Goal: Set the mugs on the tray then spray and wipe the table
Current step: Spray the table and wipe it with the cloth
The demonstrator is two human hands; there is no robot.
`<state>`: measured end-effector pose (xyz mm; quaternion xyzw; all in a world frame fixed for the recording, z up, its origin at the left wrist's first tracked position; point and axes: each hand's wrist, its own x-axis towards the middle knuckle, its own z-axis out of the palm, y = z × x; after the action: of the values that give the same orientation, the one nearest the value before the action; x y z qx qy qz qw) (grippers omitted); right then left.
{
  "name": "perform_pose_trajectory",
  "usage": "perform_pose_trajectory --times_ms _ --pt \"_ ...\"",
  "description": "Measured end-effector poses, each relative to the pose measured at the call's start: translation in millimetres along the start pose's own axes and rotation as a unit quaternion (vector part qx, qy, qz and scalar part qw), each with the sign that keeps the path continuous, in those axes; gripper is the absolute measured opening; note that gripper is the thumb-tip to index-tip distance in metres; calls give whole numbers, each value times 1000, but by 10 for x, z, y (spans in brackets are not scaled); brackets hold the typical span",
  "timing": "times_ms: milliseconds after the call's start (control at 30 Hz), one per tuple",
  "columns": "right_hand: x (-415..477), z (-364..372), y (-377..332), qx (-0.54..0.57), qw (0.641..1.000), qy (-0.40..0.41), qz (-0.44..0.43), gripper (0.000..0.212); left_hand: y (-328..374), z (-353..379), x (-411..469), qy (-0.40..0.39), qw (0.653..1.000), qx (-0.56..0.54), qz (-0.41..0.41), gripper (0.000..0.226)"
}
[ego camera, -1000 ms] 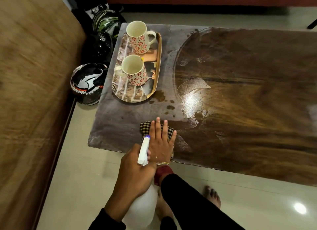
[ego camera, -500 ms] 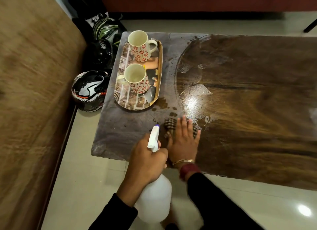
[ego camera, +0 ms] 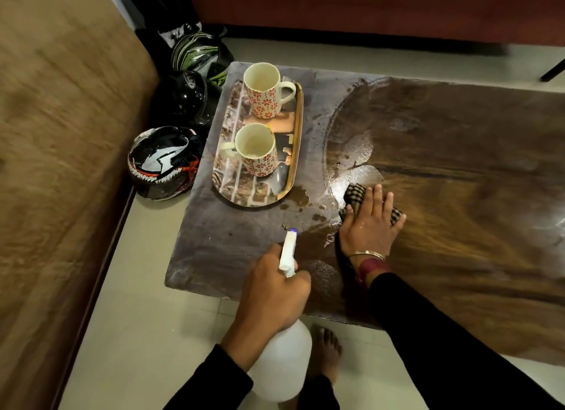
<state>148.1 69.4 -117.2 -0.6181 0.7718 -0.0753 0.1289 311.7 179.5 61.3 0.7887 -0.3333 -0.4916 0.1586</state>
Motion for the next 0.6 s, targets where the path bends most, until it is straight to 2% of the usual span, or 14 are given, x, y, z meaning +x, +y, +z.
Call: perform_pose_trajectory --times_ms 100,300,433,533,600 --pt "72 59 -214 -2 1000 -14 -21 64 24 33 -2 -1 1000 -1 -13 15" --pt "67 137 -542 8 996 -43 -82 65 -81 115 -52 22 999 15 27 19" --pt "-416 241 -826 32 988 -66 -134 70 -128 52 -84 69 997 -24 -28 12" --pt "-793 277 -997 40 985 -70 -152 69 -113 -53 -72 69 996 -34 -38 10" --pt "-879 281 -1009 41 987 -44 -150 66 -98 -131 -32 59 996 -43 -41 17"
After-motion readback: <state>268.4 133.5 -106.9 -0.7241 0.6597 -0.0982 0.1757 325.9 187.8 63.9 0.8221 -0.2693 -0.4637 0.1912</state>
